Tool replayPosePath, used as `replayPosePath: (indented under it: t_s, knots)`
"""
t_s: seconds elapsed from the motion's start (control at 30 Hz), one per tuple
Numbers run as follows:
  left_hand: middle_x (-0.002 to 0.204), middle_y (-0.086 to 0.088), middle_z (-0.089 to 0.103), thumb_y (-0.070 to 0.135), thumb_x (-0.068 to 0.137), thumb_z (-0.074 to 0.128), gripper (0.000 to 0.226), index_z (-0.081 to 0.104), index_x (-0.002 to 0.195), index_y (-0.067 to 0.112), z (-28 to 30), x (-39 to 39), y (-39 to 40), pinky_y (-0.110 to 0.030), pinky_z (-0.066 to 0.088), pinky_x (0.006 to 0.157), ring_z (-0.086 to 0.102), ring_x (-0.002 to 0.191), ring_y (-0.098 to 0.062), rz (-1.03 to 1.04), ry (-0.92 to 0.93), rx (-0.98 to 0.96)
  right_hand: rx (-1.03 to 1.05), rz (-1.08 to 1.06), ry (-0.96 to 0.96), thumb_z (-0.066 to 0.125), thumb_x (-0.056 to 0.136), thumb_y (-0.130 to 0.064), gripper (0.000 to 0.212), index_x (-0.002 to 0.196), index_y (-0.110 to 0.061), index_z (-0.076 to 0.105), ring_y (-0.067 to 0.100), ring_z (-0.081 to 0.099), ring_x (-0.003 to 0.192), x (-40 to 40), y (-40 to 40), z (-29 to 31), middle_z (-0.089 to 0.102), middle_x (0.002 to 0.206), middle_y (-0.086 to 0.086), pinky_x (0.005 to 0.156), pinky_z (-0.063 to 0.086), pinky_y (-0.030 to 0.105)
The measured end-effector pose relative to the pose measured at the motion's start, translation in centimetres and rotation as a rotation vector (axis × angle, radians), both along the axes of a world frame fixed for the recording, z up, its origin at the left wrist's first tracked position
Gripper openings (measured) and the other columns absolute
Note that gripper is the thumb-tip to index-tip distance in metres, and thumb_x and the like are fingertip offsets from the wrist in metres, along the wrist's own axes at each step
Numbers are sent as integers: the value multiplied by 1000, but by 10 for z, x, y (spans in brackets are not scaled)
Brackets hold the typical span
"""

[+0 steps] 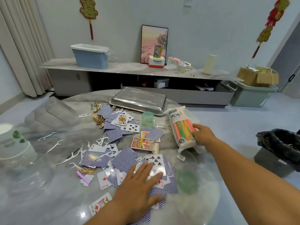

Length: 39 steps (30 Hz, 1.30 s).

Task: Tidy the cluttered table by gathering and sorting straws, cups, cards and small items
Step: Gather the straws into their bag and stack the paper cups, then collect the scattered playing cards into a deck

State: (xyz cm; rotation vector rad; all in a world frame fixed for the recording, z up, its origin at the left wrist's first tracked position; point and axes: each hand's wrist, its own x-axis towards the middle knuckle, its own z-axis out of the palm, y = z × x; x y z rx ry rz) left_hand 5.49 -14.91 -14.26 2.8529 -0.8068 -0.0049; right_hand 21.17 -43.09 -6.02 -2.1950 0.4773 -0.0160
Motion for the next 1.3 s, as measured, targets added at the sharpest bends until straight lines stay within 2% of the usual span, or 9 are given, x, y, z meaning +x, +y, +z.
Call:
replayPosePath:
  t_s: [0.07, 0.17, 0.3, 0.5, 0.63, 0.8, 1.03, 1.2, 1.3]
  knots:
    - [163, 13, -27, 86, 88, 0, 72, -12, 153, 56, -6, 9, 7, -36, -32, 113, -37, 145, -7, 9, 61, -5, -21, 8, -9, 50, 103, -16, 42, 144, -23, 55, 20, 62, 90, 1, 2, -10, 62, 119, 3, 69, 51, 31]
    - [163, 11, -27, 83, 89, -2, 72, -13, 154, 53, -5, 18, 15, -38, -29, 116, -35, 147, -8, 43, 53, 10, -185, 3, -42, 48, 103, -30, 38, 138, -24, 61, 23, 59, 102, -5, 9, -22, 66, 131, 5, 83, 44, 33]
    - [166, 9, -22, 79, 92, 4, 72, -12, 156, 50, 3, 19, 24, -40, -23, 121, -31, 148, -9, 71, 80, 9, -324, -39, -222, 46, 104, -34, 36, 130, -20, 67, 31, 61, 113, -24, 30, -23, 65, 128, 11, 98, 49, 44]
    - [167, 16, -17, 89, 88, 13, 78, -9, 154, 55, 20, -12, 35, -30, -28, 116, -32, 145, 3, -78, 60, -93, -324, 53, -506, 54, 102, -21, 21, 112, -13, 71, 28, 58, 108, -90, 84, -19, 66, 116, 10, 92, 47, 42]
    - [168, 8, -10, 89, 88, 22, 84, 3, 159, 47, 14, -54, 40, -38, -18, 121, -22, 152, -10, -142, -15, -54, -203, 220, -586, 58, 102, -15, 15, 110, -12, 70, 19, 59, 104, -151, 128, -43, 67, 110, 4, 89, 44, 31]
    - [168, 6, -13, 86, 90, 14, 84, 3, 160, 42, -1, -75, 50, -41, -17, 121, -23, 153, -14, 28, -38, -35, -248, 306, -380, 45, 107, -29, 36, 138, -15, 59, 23, 46, 136, -185, 155, -75, 56, 142, 5, 115, 32, 32]
    - [168, 3, -19, 86, 79, -13, 88, -8, 158, 47, -10, -49, 71, -44, -19, 121, -28, 151, -14, 472, -30, -90, -578, 247, -149, 22, 105, -55, 60, 155, -24, 33, 28, 23, 149, -175, 172, -80, 31, 161, 5, 122, 17, 45]
    - [170, -1, -1, 79, 82, -8, 87, 6, 160, 44, -9, -18, 93, -48, -13, 123, -11, 156, -18, 621, -41, -159, -419, 417, -163, 21, 107, -51, 58, 156, -23, 34, 18, 11, 155, -165, 220, -78, 23, 166, 4, 126, 4, 37]
    - [170, -1, 0, 76, 86, -8, 82, 3, 160, 43, -11, -4, 105, -50, -10, 123, -9, 156, -19, 625, -55, -130, -258, 468, -226, 31, 108, -44, 50, 150, -23, 46, 15, 24, 151, -152, 239, -74, 37, 161, 0, 123, 14, 32]
